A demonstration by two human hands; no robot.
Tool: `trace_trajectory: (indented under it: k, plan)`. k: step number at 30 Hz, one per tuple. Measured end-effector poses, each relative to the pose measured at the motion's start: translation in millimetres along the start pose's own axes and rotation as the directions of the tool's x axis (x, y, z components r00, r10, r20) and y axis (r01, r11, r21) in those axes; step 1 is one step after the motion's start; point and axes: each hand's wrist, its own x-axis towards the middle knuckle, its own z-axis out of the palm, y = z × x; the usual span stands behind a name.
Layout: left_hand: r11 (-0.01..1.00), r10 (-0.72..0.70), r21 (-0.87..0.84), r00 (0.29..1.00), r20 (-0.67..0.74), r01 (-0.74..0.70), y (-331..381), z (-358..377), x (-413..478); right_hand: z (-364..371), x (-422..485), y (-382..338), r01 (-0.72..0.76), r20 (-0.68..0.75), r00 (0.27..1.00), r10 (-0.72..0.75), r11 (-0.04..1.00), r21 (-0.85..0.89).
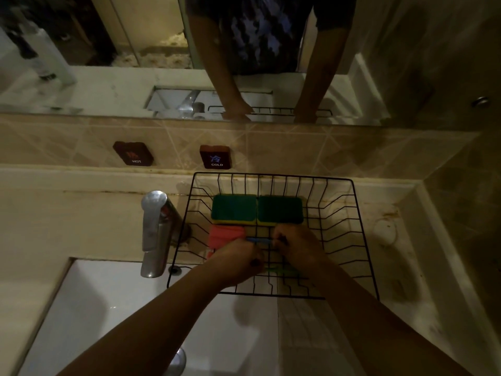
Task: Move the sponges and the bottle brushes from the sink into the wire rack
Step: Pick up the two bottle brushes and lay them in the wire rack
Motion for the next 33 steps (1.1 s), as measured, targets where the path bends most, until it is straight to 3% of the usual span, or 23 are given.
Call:
trace_trajectory:
  k: [33]
  plan:
    - [0.999,0.051,0.000,0.998,-0.039,-0.051,12,-13,-10,-8,-3,-6,-0.029,0.037,0.999,0.030,0.999,-0.035]
